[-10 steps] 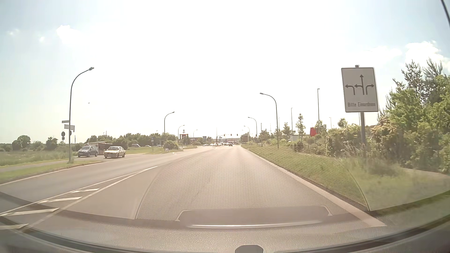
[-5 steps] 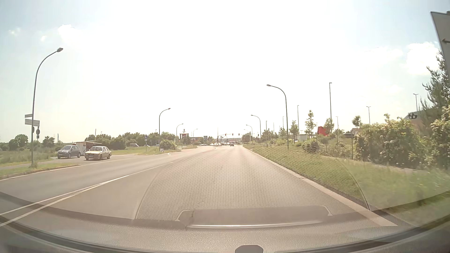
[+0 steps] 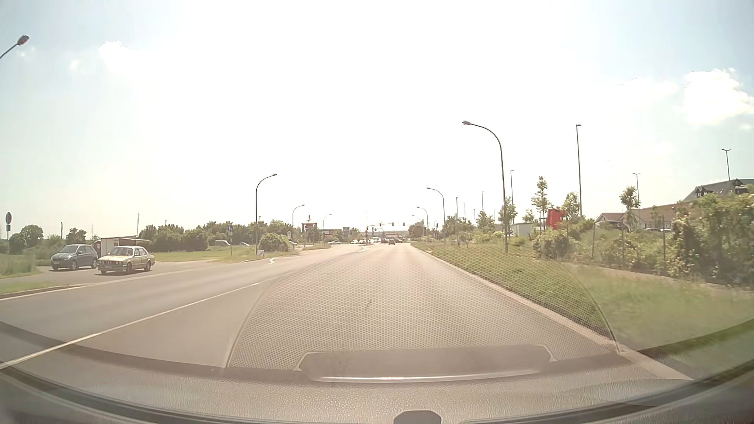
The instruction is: Follow the waypoints while adhering to traffic rules and regulations
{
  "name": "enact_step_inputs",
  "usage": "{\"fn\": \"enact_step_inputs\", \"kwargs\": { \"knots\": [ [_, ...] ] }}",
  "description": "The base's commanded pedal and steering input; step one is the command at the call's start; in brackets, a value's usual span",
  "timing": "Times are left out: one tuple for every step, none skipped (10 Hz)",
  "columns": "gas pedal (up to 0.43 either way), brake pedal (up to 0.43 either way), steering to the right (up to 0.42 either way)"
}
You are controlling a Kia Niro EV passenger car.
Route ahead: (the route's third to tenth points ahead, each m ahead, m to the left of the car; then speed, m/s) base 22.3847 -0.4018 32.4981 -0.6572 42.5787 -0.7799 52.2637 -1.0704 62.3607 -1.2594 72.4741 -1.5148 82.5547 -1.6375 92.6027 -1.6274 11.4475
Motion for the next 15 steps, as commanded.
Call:
{"fn": "enact_step_inputs", "kwargs": {
  "knots": [
    [0.138, 0.000, -0.007],
    [0.138, 0.000, -0.007],
    [0.138, 0.000, -0.007],
    [0.138, 0.000, -0.007],
    [0.138, 0.000, -0.007],
    [0.138, 0.000, -0.007],
    [0.138, 0.000, -0.006],
    [0.138, 0.000, -0.006],
    [0.138, 0.000, -0.006],
    [0.138, 0.000, -0.006],
    [0.138, 0.000, -0.005],
    [0.138, 0.000, -0.004],
    [0.130, 0.000, -0.003],
    [0.110, 0.000, -0.003],
    [0.087, 0.000, -0.002]
  ]
}}
